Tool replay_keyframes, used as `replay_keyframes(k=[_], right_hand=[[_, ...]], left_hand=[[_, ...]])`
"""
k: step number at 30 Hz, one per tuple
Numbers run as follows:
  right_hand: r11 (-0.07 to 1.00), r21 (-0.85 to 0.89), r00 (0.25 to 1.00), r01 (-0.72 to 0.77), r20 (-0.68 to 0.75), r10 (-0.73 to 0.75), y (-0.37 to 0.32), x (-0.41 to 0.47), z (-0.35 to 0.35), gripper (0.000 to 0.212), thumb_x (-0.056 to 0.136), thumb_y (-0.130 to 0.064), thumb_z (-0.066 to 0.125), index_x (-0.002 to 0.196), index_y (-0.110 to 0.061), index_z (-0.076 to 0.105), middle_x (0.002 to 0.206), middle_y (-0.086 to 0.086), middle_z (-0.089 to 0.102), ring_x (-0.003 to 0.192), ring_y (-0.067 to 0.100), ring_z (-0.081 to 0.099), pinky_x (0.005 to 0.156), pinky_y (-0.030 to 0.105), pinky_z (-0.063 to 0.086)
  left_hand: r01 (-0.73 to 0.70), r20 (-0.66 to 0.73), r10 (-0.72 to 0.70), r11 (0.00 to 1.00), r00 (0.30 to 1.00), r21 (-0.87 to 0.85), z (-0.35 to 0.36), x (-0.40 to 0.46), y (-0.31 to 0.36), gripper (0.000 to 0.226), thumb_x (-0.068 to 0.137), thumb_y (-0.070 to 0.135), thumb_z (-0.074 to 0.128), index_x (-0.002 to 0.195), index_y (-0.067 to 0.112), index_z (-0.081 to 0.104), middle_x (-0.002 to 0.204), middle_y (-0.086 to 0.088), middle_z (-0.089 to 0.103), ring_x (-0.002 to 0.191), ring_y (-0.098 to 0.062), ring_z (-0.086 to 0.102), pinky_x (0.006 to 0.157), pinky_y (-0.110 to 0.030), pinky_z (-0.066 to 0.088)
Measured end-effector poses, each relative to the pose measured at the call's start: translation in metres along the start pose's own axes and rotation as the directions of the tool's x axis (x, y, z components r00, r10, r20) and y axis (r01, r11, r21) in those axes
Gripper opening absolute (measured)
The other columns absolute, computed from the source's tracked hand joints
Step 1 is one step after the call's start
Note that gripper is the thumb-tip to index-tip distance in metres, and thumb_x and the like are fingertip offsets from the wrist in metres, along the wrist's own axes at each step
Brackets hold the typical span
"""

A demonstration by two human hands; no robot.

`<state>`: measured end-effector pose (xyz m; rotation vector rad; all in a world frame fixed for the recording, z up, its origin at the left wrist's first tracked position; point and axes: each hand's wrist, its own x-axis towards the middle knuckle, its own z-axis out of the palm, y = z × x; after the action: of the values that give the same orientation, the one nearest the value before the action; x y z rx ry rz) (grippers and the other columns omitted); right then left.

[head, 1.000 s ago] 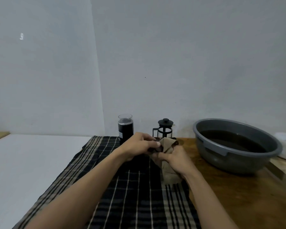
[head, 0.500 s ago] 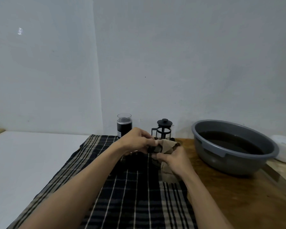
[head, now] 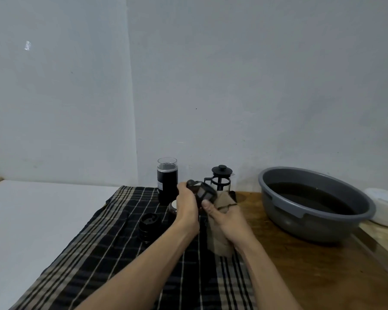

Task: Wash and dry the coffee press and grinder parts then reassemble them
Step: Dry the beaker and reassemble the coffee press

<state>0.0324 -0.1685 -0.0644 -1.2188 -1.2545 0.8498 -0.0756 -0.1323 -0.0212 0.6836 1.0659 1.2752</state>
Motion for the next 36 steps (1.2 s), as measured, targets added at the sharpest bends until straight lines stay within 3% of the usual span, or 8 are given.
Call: replay_keyframes(k=[2,9,13,18,21,28,32,36], right_hand=[[0.992,-0.126,0.996,-0.005,0.085,0.016,0.0,-0.006,-0.001,0.074,0.085,-0.067,0.071,0.113,0.001,0.062,0.113,0.028,0.067,0.112,0.047,0.06,0.1,0.059,0.05],[0.996,0.065,0.998,-0.06,-0.023,0.062,-0.023,-0.014,-0.041,0.026,0.094,-0.045,0.07,0.113,-0.028,0.074,0.11,-0.008,0.078,0.108,0.012,0.071,0.101,0.038,0.055],[0.982,-0.184,0.996,0.045,0.088,-0.03,-0.043,-0.013,-0.046,0.026,0.099,-0.037,0.065,0.096,-0.014,0.074,0.082,-0.002,0.075,0.08,0.017,0.07,0.088,0.048,0.057],[0.829,-0.558,0.947,0.043,0.288,0.144,-0.043,-0.01,-0.028,0.031,0.085,-0.048,0.068,0.085,-0.017,0.071,0.062,-0.005,0.059,0.059,0.013,0.054,0.07,0.042,0.053],[0.881,-0.474,0.915,0.005,0.358,0.188,-0.045,-0.012,-0.023,0.041,0.079,-0.038,0.077,0.059,-0.015,0.051,0.055,-0.001,0.046,0.054,0.015,0.041,0.057,0.03,0.038],[0.999,-0.012,0.998,-0.045,0.036,0.045,-0.037,0.001,-0.014,0.01,0.078,-0.014,0.074,0.08,-0.011,0.065,0.071,0.014,0.056,0.068,0.023,0.051,0.067,0.037,0.04],[0.902,-0.429,0.949,0.056,0.304,0.086,-0.031,-0.006,-0.02,0.02,0.085,-0.019,0.066,0.08,-0.004,0.055,0.07,0.002,0.055,0.065,0.016,0.05,0.065,0.036,0.044],[0.607,-0.794,0.977,0.046,0.164,0.14,-0.043,0.009,-0.032,0.015,0.088,-0.032,0.066,0.089,-0.018,0.069,0.082,-0.001,0.071,0.073,0.016,0.065,0.072,0.038,0.055]], left_hand=[[-0.006,-0.113,0.003,1.0,0.994,-0.022,-0.001,0.009,-0.003,0.055,0.102,0.047,0.029,0.093,0.01,0.068,0.094,-0.012,0.072,0.089,-0.029,0.067,0.089,-0.041,0.056],[-0.01,-0.172,-0.014,0.99,0.985,-0.142,-0.006,0.009,-0.001,0.063,0.099,0.057,0.029,0.1,0.007,0.068,0.095,-0.018,0.075,0.079,-0.032,0.073,0.077,-0.057,0.063],[-0.045,-0.159,0.041,0.999,0.986,-0.022,-0.005,0.005,-0.004,0.076,0.096,0.062,0.028,0.077,0.006,0.076,0.082,-0.015,0.077,0.077,-0.032,0.071,0.082,-0.043,0.059],[-0.239,-0.132,0.309,0.892,0.942,0.383,0.0,-0.012,0.002,0.065,0.106,0.052,0.03,0.07,0.007,0.059,0.074,-0.004,0.061,0.072,-0.019,0.054,0.076,-0.036,0.037],[-0.329,-0.058,0.4,0.822,0.915,0.466,-0.003,-0.011,0.005,0.08,0.105,0.055,0.023,0.059,0.007,0.067,0.066,-0.002,0.068,0.073,-0.022,0.061,0.079,-0.039,0.043],[-0.402,0.229,0.336,0.826,0.914,0.395,-0.002,-0.006,0.001,0.059,0.098,0.055,0.034,0.081,0.015,0.074,0.085,0.0,0.076,0.09,-0.022,0.067,0.085,-0.035,0.049],[-0.374,0.136,0.378,0.679,0.916,0.632,-0.008,0.004,0.001,0.035,0.103,0.022,0.038,0.089,0.003,0.065,0.107,-0.018,0.069,0.097,-0.033,0.057,0.079,-0.038,0.04],[-0.236,0.14,0.199,0.626,0.97,0.743,-0.007,0.008,-0.01,0.037,0.105,0.009,0.029,0.121,-0.006,0.058,0.132,-0.026,0.056,0.118,-0.038,0.053,0.091,-0.039,0.04]])
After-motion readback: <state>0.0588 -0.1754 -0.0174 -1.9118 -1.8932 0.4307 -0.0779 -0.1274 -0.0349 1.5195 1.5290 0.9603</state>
